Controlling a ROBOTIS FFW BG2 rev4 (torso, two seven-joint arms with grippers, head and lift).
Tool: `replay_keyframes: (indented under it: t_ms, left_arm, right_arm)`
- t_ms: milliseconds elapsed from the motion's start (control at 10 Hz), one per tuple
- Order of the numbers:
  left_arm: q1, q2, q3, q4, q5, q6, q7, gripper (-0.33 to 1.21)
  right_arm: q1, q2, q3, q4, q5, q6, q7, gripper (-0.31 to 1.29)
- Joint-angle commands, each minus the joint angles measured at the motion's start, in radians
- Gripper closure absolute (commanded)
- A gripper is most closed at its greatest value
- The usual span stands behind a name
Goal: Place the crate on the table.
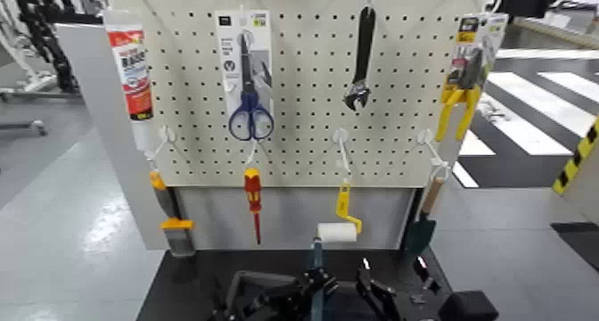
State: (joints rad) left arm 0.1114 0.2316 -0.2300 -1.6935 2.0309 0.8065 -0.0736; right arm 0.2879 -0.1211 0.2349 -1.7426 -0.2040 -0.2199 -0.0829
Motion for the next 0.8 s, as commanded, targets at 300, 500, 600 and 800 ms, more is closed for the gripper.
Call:
replay_keyframes:
  t_ms: [300,500,600,800]
  left_arm:
    - [0.001,0.0,0.001,0.003,0.0,-0.001,0.0,1.18]
    - [-0.002,0.002,0.006,0.006,-0.001,0.005,0.011,1.18]
    - [-0.004,0.005,0.018,0.011,-0.001,0.017,0.026,1.18]
    - [-0.019,0.017,0.041,0.023,-0.008,0.053,0.058,1.18]
  right_arm:
    - [0.001,0.001,0.001,0.002,0.0,0.001,0.0,0.14]
    - [-0.001,0.001,0.001,0.002,0.0,0.001,0.0,0.14]
    - [-0.001,0.001,0.001,0.002,0.0,-0.001,0.0,0.14]
    - [-0.003,0.001,0.003,0.005,0.0,-0.003,0.0,0.14]
